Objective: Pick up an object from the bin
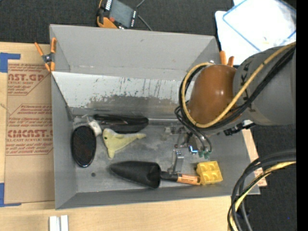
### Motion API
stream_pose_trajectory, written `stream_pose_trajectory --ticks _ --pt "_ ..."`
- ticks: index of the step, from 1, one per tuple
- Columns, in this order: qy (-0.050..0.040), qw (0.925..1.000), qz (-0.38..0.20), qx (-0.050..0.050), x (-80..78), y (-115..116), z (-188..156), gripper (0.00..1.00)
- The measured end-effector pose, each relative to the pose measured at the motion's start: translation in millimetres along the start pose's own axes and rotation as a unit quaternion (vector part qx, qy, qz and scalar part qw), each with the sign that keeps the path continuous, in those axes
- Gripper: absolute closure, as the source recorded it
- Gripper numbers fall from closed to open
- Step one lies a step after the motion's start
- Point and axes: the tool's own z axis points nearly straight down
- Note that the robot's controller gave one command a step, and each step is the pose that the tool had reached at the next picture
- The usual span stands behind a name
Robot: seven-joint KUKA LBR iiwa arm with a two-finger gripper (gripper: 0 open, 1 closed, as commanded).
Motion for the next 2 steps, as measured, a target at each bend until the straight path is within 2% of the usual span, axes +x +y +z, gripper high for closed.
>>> stream_pose_trajectory --ticks 1,2 --pt "-0.0036 1.0 0.0 0.0 -1.9 0 -4 0.0" --pt "-0.0017 0.9996 -0.026 -0.002 10.2 98 70 0.0"
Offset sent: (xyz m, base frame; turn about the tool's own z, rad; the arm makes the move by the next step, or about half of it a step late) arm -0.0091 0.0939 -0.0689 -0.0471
